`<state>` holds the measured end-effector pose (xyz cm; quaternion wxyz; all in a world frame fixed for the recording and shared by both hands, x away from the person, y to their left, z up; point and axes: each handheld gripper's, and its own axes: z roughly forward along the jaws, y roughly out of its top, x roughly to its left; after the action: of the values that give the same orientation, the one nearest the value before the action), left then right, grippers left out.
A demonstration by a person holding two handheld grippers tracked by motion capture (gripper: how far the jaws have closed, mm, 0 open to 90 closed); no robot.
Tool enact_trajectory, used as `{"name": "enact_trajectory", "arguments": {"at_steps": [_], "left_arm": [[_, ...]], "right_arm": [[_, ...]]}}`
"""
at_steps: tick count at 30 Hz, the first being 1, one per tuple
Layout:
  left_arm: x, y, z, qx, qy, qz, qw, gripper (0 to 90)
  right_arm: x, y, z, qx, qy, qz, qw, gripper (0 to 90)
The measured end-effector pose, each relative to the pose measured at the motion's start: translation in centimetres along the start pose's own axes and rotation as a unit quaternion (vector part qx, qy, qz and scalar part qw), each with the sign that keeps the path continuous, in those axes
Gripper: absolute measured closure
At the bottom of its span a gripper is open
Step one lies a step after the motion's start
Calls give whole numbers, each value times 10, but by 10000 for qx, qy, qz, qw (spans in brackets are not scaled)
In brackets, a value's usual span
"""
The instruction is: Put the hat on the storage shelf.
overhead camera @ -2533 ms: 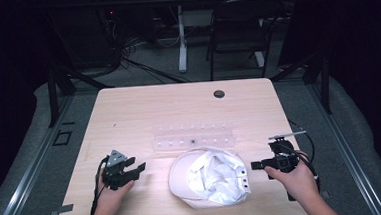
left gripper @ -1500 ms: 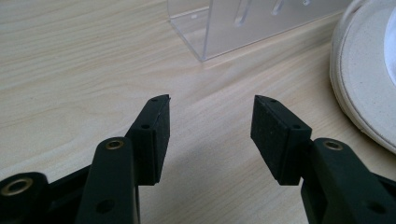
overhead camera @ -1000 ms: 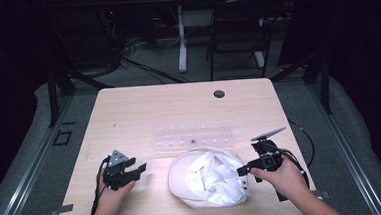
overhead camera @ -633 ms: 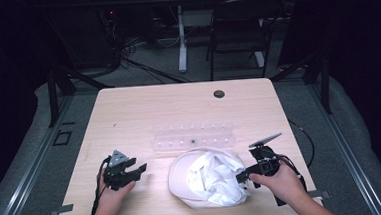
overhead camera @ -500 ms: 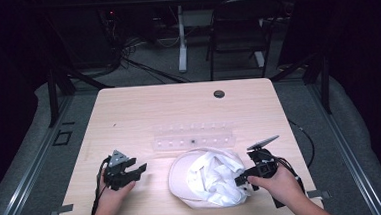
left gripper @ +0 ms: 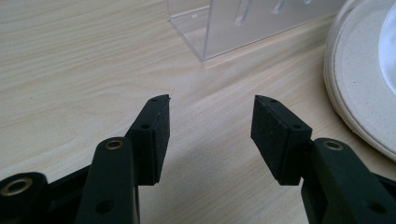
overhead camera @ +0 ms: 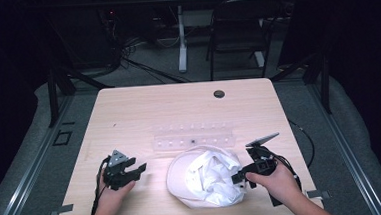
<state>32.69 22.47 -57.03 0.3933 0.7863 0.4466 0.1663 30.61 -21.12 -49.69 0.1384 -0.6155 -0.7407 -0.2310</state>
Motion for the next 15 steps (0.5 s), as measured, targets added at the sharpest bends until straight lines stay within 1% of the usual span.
{"name": "enact_trajectory", "arguments": {"at_steps": [1,2,4,7,8,9,10,11,13,14,15], "left_arm": [[0,0,0,1,0,0,10000,477],[0,0,0,-2,4,1,10000,477],[0,0,0,-5,8,-5,10000,477],[0,0,0,-4,5,-6,10000,477],[0,0,0,-4,5,-6,10000,477],[0,0,0,-5,5,-6,10000,477],[0,0,0,1,3,-2,10000,477],[0,0,0,1,3,-2,10000,477],[0,0,0,8,-1,2,10000,477],[0,0,0,12,0,2,10000,477],[0,0,0,22,2,3,10000,477]], "right_arm": [[0,0,0,0,0,0,10000,556],[3,1,1,-94,47,79,9999,539],[3,2,-1,12,72,-25,10000,539],[4,4,-1,65,45,-31,10000,596],[4,4,-1,65,45,-31,10000,596],[4,4,0,62,33,4,10000,619],[6,4,2,21,-26,81,10000,677],[6,4,2,21,-26,81,10000,677],[7,5,2,208,-74,46,9997,703],[8,6,3,259,-105,48,9996,724],[10,5,4,170,-123,110,9997,731]]}}
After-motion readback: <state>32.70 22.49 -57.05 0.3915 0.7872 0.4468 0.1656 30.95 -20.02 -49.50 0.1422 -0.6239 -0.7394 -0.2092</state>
